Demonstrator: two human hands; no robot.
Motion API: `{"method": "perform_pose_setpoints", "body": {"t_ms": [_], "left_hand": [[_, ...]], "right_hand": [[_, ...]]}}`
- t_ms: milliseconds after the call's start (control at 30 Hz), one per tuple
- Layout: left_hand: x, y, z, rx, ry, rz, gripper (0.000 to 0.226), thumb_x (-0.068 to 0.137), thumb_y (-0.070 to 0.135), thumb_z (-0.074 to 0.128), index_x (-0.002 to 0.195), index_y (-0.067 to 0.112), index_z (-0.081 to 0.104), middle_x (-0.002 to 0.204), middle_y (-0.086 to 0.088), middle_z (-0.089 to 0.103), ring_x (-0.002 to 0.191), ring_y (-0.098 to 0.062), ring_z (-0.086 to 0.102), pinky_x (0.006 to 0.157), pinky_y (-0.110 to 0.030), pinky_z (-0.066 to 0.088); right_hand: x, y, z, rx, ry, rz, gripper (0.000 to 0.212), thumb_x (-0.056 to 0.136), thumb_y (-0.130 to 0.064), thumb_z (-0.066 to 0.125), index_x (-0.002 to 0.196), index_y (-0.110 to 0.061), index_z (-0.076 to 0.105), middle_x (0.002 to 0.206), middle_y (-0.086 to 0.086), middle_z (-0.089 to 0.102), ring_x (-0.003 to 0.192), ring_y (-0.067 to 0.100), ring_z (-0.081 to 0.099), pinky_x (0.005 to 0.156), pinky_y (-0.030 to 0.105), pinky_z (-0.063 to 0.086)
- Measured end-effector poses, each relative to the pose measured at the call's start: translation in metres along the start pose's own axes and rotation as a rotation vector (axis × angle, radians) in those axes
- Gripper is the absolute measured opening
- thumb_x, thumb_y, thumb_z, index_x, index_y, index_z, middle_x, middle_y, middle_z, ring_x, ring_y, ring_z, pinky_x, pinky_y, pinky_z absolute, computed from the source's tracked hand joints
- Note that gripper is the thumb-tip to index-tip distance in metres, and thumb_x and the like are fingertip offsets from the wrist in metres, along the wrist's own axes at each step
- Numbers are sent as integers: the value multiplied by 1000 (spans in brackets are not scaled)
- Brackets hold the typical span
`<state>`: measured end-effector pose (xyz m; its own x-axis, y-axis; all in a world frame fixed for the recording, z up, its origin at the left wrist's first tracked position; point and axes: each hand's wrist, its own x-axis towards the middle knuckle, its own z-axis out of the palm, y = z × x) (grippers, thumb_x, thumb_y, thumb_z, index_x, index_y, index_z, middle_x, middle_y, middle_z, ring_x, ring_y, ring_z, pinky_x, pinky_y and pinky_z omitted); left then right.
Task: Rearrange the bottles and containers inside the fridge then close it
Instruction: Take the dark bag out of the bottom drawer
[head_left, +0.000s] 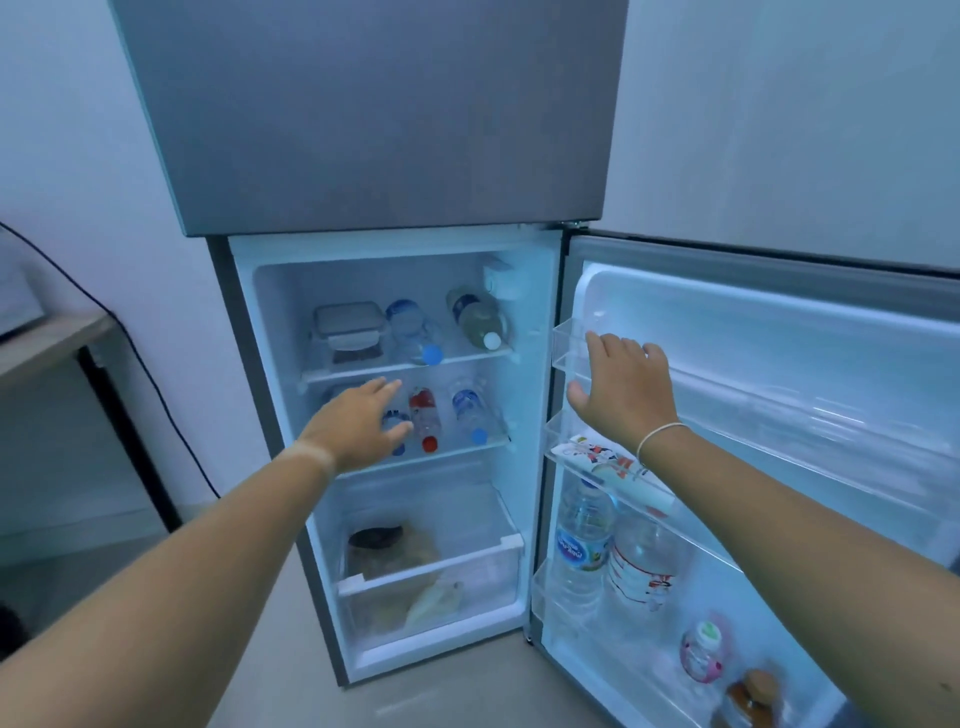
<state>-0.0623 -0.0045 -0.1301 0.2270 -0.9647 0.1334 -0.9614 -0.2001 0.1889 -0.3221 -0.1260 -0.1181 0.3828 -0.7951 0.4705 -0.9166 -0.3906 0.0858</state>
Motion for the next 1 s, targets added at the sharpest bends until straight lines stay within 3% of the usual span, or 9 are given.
{"method": "perform_pose_setpoints", "body": {"t_ms": [167,667,1000], "left_hand": [[-6,-7,-23,12,44,-15,67,94,42,45,151,18,20,160,-4,19,146,-21,24,118,-36,25],[-24,-30,-33,51,74,26,67,94,43,43,151,21,18,161,-2,16,146,-23,23,117,-40,27],[-16,-48,-37,35,108,53,66,94,43,43,151,21,19,160,-2,19,145,-23,24,117,-39,28]], "right_hand": [[-2,2,-1,-24,-9,-34,61,87,-41,43,139,-11,35,118,5,58,104,26,54,92,36,38],[-6,-4,-4,-78,-11,57,64,87,-43,44,143,-16,31,131,6,54,113,27,53,93,37,39],[-3,-14,-3,-39,-11,183,57,88,-42,45,138,-17,38,136,6,51,125,28,45,109,47,26]]}}
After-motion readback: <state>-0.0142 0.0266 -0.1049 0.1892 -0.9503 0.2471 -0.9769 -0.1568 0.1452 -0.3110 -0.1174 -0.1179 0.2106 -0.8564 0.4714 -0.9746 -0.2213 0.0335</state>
